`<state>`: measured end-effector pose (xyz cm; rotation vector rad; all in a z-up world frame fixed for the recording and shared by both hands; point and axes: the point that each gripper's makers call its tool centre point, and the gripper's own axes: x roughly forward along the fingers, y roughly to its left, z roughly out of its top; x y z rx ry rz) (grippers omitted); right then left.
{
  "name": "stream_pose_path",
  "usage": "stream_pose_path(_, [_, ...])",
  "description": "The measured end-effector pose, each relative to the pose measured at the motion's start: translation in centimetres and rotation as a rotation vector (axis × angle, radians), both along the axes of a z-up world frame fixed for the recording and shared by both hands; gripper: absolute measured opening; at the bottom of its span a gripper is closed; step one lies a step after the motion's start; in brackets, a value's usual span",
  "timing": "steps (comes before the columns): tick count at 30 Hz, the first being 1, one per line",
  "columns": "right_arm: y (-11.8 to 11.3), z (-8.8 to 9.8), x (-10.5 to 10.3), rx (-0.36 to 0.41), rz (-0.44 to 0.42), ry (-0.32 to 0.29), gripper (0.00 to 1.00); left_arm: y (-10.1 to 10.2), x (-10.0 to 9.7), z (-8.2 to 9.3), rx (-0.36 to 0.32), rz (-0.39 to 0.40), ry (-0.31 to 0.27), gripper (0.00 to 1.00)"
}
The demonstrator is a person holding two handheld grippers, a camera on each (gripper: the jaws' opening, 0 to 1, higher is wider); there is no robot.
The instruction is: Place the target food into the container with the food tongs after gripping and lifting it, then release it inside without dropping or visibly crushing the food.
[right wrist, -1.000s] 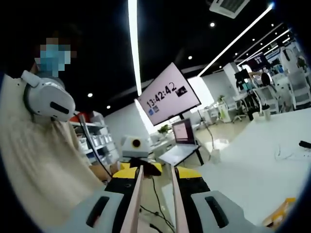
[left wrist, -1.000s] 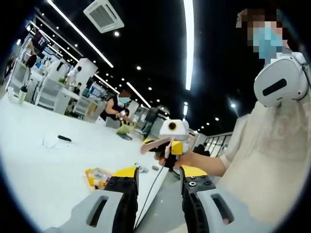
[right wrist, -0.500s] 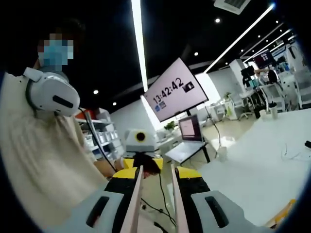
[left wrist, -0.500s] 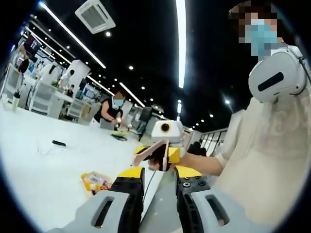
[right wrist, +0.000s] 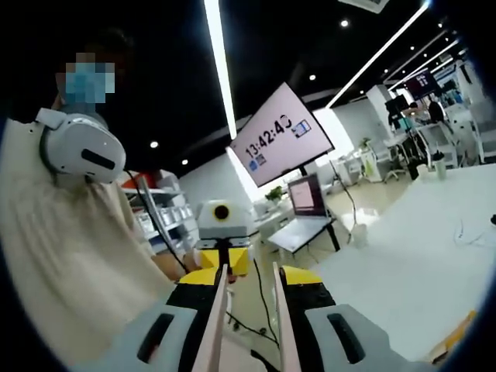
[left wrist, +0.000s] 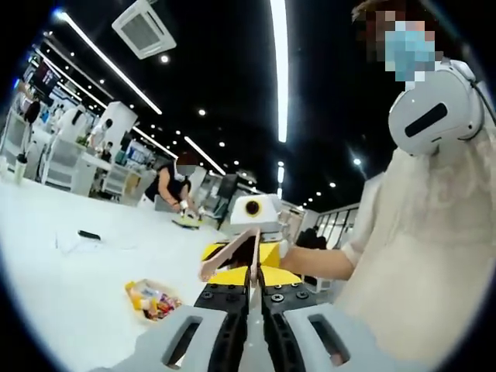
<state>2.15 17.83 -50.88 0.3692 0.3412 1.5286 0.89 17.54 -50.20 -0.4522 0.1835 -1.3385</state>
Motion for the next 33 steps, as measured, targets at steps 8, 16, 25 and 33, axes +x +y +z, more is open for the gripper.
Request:
stream_pose_path(8, [0.0,-0.3,-0.3,-0.003,0.003,0.003,0.29,0.0,-0.1,-0.5,0.01,-0.016,0.015,0.03])
stream_pose_path(16, [0.0,-0.4,-0.4,-0.006,0.0,0.006,0.3,-0.2,-0.3,-0.5,0.014,-0.028,0.015,0.01])
stream_pose_path(25, [-0.2,-1.6,-0.4,-0.107,0.016,-0.033,0.3,-0.6,-0.4,-1.7,0.082,-0.04,0.007,0.01])
stream_pose_path(33, [-1.3,-3.1,-0.6,-0.218,0.035,-0.066,0.28,-0.3,-0.1,-2.2,0.105,-0.036,0.001,0.01])
